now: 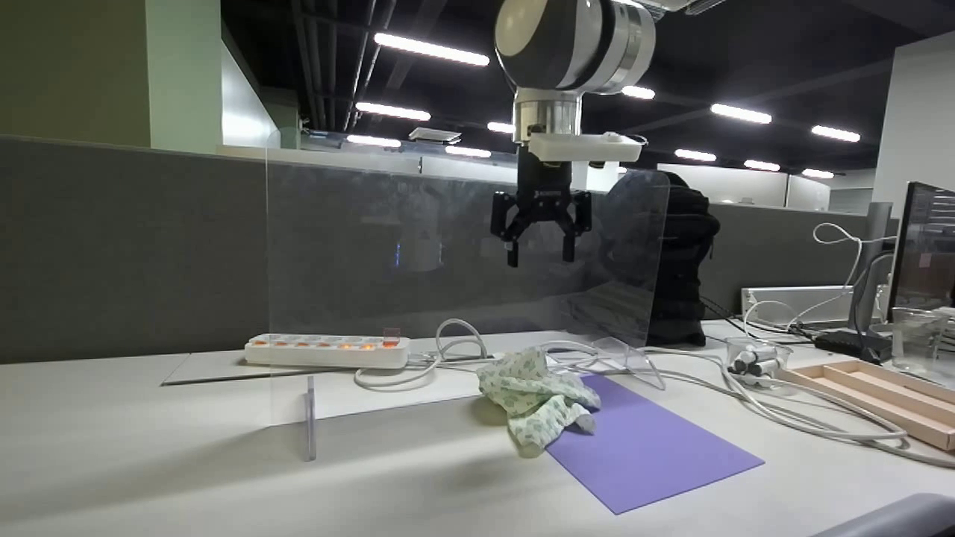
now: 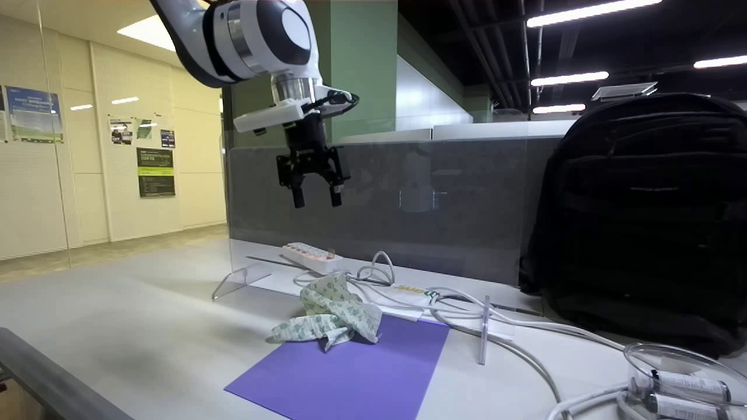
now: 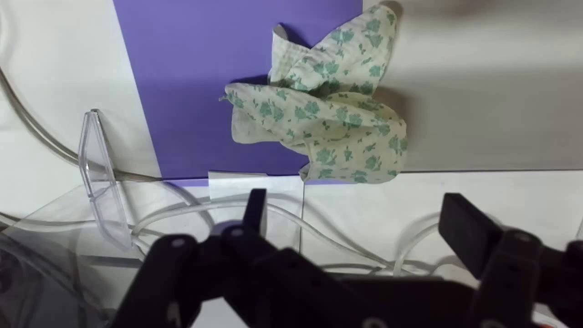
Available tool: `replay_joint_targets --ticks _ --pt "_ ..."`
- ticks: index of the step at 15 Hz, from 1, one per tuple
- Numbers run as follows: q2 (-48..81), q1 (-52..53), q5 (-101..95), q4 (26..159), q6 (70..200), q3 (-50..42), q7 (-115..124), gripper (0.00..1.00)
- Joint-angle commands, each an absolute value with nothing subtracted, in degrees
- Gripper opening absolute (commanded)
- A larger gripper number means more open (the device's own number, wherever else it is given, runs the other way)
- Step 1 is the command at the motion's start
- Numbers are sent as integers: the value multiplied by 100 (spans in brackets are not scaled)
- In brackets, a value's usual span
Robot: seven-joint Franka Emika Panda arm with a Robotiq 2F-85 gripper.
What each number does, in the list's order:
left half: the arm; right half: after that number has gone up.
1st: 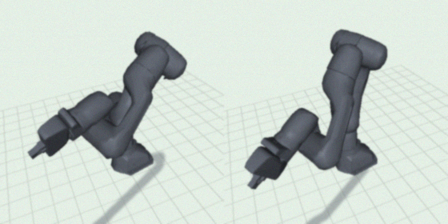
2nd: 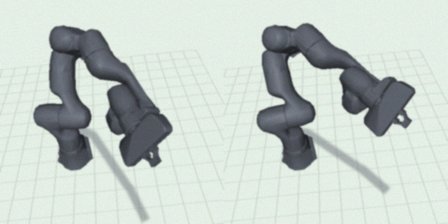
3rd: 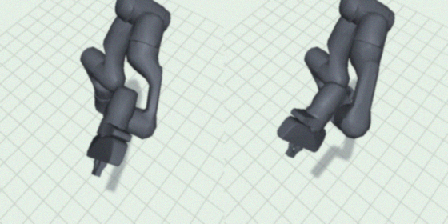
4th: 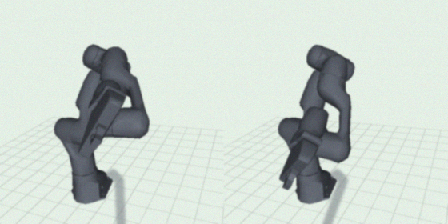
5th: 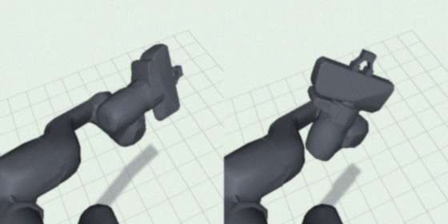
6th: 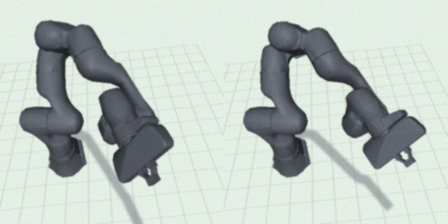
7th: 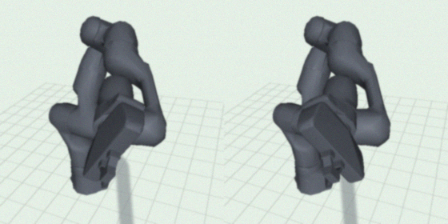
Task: Hang the cloth on the glass barrier
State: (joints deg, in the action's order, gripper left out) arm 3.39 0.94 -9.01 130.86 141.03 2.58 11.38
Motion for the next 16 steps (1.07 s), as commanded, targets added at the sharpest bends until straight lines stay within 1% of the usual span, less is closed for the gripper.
replay_joint_targets --ticks 1,4,11,16 --pt "291 131 -867 13007 13869 182 1020 100" --pt "259 129 -869 12991 13813 164 991 100" --pt "336 171 -1430 13879 15768 124 991 100" --pt "704 159 -1536 14376 16751 -74 975 100"
